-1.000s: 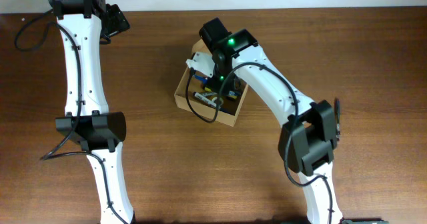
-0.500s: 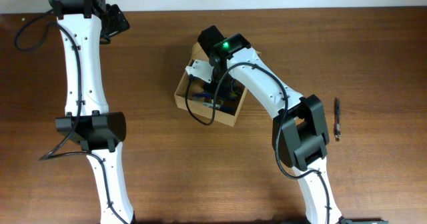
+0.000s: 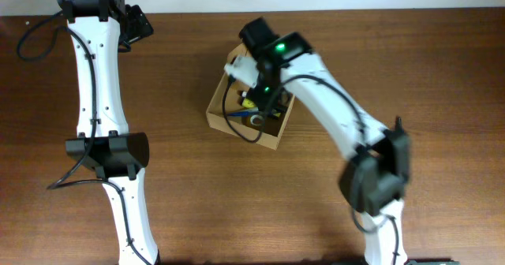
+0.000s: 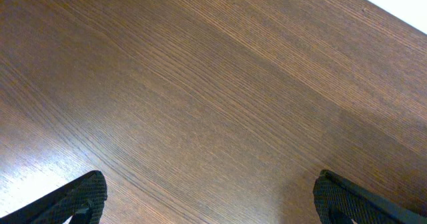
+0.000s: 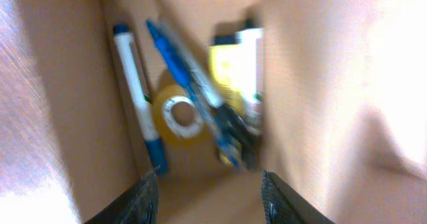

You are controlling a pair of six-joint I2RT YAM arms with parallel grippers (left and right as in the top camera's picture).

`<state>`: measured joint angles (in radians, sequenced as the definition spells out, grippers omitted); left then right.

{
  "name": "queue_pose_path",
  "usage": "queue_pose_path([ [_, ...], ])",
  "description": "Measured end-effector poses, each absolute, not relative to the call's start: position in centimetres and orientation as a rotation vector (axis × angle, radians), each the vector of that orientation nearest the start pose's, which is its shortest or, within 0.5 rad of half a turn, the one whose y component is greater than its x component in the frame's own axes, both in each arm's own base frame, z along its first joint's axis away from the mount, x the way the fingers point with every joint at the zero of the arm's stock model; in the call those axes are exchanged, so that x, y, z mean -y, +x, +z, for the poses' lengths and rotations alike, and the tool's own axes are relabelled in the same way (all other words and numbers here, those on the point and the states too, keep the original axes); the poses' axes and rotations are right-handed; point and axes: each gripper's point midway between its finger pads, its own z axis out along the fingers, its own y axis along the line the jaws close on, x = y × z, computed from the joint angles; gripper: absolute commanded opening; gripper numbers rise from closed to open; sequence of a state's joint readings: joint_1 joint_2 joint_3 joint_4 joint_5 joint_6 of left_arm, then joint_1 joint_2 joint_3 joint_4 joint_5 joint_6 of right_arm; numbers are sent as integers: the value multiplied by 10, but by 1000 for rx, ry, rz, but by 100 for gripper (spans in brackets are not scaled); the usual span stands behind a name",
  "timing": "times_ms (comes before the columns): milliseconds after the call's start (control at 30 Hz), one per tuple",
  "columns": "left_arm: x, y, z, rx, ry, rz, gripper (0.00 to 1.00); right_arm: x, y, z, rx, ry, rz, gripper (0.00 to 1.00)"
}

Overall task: Pack container
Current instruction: 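Place the blue pen into the box and release, then grasp the black ballpoint pen with the right gripper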

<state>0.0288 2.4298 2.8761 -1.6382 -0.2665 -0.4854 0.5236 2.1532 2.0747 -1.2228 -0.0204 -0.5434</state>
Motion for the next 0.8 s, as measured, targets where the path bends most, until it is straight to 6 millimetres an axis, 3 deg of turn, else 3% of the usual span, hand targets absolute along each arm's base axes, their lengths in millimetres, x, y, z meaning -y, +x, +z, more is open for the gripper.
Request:
queue_pose_path([
  [100, -60, 502, 223, -2598, -755, 236, 100, -220, 418, 201, -2394, -1318, -21, 61],
  [200, -60, 502, 223, -2598, -755, 236, 100, -174, 422, 263, -2338, -1119, -68, 67],
  [300, -60, 502, 223, -2598, -755, 236, 100, -100, 428, 313, -2319, -850, -140, 70],
  [400, -60, 502, 223, -2598, -755, 236, 100, -30, 433, 333, -2346, -595, -203, 70],
  [433, -60, 502, 223, -2598, -755, 236, 100, 3, 433, 333, -2376, -477, -223, 70],
  [500, -60, 502, 223, -2598, -755, 236, 100, 35, 433, 327, -2411, -370, -229, 70],
  [600, -60, 502, 223, -2598, -755, 236, 100, 82, 427, 294, -2513, -208, -193, 70],
  [700, -60, 502, 223, -2598, -755, 236, 100, 104, 419, 245, -2632, -114, -135, 70],
  [800, -60, 502, 223, -2598, -755, 236, 100, 107, 407, 179, -2775, -63, -53, 70],
])
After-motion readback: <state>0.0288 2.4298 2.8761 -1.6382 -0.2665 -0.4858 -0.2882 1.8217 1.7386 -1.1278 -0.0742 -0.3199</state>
